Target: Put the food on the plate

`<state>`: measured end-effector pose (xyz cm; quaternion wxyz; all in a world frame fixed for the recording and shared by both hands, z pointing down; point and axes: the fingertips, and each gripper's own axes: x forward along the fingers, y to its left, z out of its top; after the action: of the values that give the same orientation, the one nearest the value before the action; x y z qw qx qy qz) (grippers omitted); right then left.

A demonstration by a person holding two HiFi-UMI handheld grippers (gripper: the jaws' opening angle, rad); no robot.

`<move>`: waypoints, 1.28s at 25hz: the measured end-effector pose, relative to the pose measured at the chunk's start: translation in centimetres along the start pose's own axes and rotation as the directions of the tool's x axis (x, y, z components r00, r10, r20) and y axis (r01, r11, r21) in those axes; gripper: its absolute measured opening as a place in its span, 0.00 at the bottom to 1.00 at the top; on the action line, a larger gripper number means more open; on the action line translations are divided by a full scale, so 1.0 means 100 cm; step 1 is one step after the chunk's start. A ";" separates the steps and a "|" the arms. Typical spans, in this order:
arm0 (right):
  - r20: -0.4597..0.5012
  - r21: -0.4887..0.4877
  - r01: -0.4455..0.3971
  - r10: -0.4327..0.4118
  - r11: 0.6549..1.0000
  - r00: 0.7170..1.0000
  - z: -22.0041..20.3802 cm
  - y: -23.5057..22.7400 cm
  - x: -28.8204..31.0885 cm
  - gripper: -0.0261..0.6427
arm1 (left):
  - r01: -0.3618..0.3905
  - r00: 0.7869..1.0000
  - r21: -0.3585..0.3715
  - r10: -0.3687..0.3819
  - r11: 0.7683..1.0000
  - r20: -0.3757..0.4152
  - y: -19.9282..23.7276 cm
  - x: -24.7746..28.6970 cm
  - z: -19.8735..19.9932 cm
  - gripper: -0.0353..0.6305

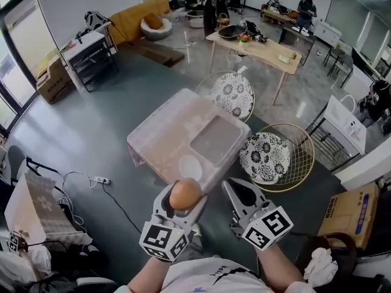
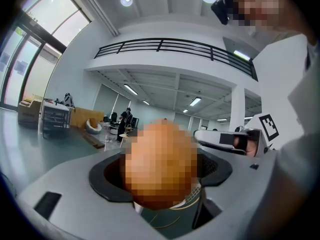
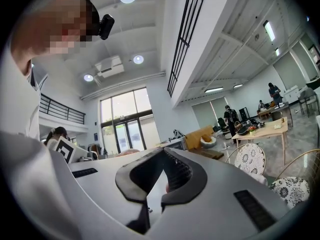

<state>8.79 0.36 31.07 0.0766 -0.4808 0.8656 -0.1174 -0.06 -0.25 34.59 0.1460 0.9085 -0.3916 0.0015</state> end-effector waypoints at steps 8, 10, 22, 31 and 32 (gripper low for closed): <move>-0.030 0.027 0.045 -0.044 0.999 0.999 -0.014 -0.038 0.086 0.06 | 0.007 0.999 -0.011 -0.007 1.000 -0.043 0.073 0.055 -0.010 0.59; -0.037 0.032 0.052 -0.051 0.998 0.998 -0.018 -0.044 0.103 0.06 | 0.003 0.999 -0.018 -0.004 1.000 -0.053 0.087 0.067 -0.016 0.59; -0.117 0.086 0.015 -0.005 0.996 0.993 -0.060 -0.102 0.180 0.06 | -0.106 0.987 -0.052 0.099 0.993 -0.127 0.147 0.130 -0.075 0.59; -0.177 0.121 -0.099 0.119 0.988 0.977 -0.089 -0.138 0.223 0.06 | -0.230 0.961 -0.059 0.217 0.971 -0.173 0.179 0.167 -0.119 0.59; -0.187 0.121 -0.099 0.121 0.988 0.975 -0.095 -0.141 0.224 0.06 | -0.235 0.957 -0.061 0.220 0.970 -0.188 0.181 0.168 -0.128 0.59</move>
<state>6.14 -24.62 43.66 0.0248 -0.4134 0.8864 -0.2070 0.14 -20.57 53.63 0.2168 0.8467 -0.4787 0.0840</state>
